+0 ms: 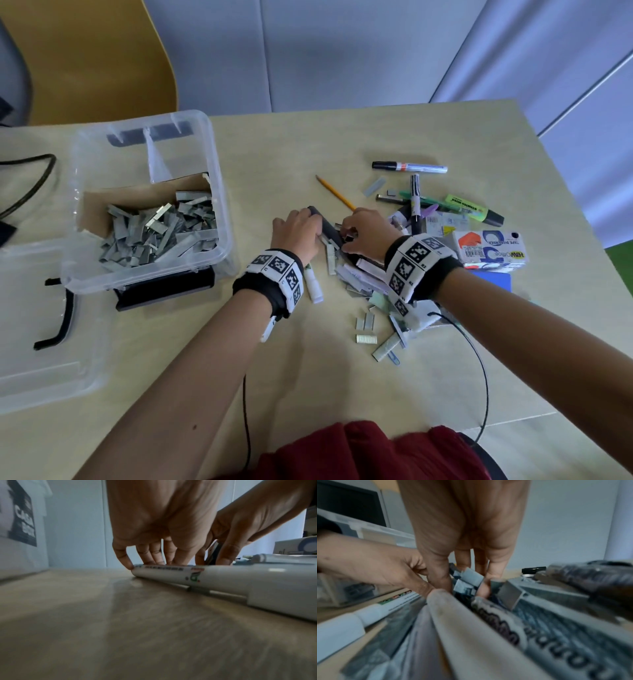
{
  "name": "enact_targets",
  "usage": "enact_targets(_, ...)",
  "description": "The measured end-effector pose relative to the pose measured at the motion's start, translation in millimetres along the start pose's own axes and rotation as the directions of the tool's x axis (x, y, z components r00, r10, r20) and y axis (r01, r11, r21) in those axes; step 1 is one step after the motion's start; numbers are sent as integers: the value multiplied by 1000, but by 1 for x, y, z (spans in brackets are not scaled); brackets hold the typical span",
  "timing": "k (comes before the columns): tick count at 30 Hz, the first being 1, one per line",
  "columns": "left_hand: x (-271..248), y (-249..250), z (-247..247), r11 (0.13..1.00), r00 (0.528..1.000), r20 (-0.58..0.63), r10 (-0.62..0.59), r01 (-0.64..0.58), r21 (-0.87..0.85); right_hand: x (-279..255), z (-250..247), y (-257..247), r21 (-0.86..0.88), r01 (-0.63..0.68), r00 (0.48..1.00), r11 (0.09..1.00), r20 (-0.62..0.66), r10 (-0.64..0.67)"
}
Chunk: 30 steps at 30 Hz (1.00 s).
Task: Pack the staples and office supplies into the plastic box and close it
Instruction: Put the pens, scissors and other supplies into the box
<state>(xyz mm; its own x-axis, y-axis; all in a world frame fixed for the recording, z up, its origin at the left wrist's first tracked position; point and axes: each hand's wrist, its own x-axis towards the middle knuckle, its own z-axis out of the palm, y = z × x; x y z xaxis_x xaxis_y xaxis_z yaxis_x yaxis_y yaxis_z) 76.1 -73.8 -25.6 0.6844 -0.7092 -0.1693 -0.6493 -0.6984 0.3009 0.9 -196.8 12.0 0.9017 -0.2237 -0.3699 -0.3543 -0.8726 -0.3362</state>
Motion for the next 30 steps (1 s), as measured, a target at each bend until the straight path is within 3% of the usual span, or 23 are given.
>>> enact_targets(9, -14, -7, -1, 974, 983, 110, 144, -161, 158, -11, 10, 7, 215, -35, 993, 976, -105, 59)
enact_targets(11, -16, -7, -1, 986, 986, 52, 155, -158, 45, -11, 10, 10, 332, -70, 983, 941, -136, 121)
enact_targets(13, -20, -7, -4, 969, 997, -12, 73, -74, -234, -11, 9, 14, 425, -86, 975, 901, -152, 165)
enact_targets(14, -21, -7, -7, 917, 999, -48, 1, -20, -399, -12, 7, 15, 461, -97, 971, 882, -150, 185)
enact_targets(16, -24, -4, -14, 714, 981, -59, -185, 92, -694, -15, 3, 17, 520, -105, 962, 848, -162, 219)
enact_targets(17, -25, -2, -18, 552, 966, -13, -260, 138, -823, -17, 0, 17, 544, -98, 956, 834, -181, 230)
enact_targets(19, -26, 2, -22, 123, 932, 152, -329, 202, -972, -19, -6, 14, 575, -50, 941, 817, -246, 231)
enact_targets(21, -27, 7, -26, -279, 868, 375, -324, 291, -915, -22, -14, 3, 581, 24, 930, 813, -312, 196)
enact_targets(23, -29, 11, -25, -524, 790, 553, -266, 363, -771, -26, -20, -14, 559, 101, 925, 823, -358, 130)
enact_targets(25, -33, 16, -23, -632, 767, 607, -208, 368, -682, -31, -22, -31, 545, 168, 927, 821, -370, 56)
enact_targets(30, -39, 19, -18, -686, 809, 571, -140, 337, -645, -38, -8, -61, 405, 294, 932, 866, -321, -167)
